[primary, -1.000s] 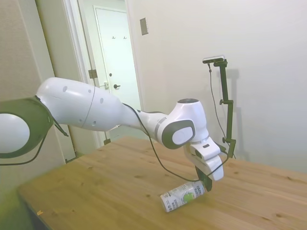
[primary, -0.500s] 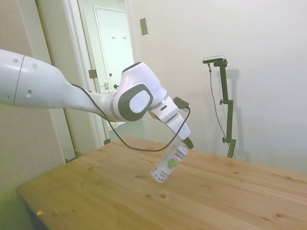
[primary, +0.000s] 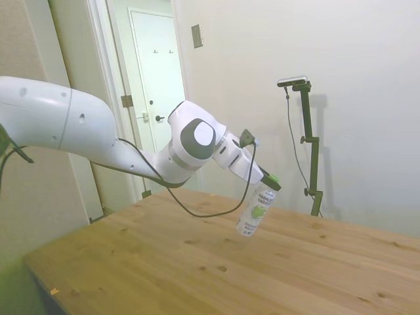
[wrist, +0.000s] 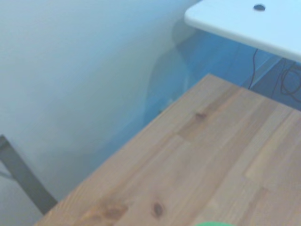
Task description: Stand the water bottle
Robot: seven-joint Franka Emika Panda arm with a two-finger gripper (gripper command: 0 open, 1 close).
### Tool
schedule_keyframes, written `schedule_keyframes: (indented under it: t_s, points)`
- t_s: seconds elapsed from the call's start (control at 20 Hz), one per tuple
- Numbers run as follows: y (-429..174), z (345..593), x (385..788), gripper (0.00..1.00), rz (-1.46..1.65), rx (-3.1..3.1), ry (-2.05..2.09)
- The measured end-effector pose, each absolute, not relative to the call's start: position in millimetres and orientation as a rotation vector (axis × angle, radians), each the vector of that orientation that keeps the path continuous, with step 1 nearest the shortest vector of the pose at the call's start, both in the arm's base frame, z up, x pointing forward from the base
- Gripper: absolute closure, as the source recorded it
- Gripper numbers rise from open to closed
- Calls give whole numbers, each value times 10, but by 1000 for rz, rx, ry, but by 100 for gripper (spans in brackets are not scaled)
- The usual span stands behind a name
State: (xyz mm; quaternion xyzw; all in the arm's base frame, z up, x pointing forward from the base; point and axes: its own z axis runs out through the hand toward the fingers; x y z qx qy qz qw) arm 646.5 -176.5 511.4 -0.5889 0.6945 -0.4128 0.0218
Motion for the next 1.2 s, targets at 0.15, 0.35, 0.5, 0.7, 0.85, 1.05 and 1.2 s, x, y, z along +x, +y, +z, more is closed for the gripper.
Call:
schedule_keyframes:
  t_s: [0.15,0.35,0.5,0.7,0.85,1.05,1.2]
  points:
    - [-1549,4941,6785,100,-1404,-1714,2196]
    - [-1324,4689,7000,100,-1507,-1644,2238]
    - [-1269,4621,7056,100,-1540,-1644,2254]
    - [-1244,4552,7069,100,-1583,-1665,2257]
    - [-1207,4501,7082,100,-1668,-1645,2253]
    - [-1145,4365,7115,100,-1743,-1627,2248]
    - [-1143,4301,7120,0,-1733,-1634,2263]
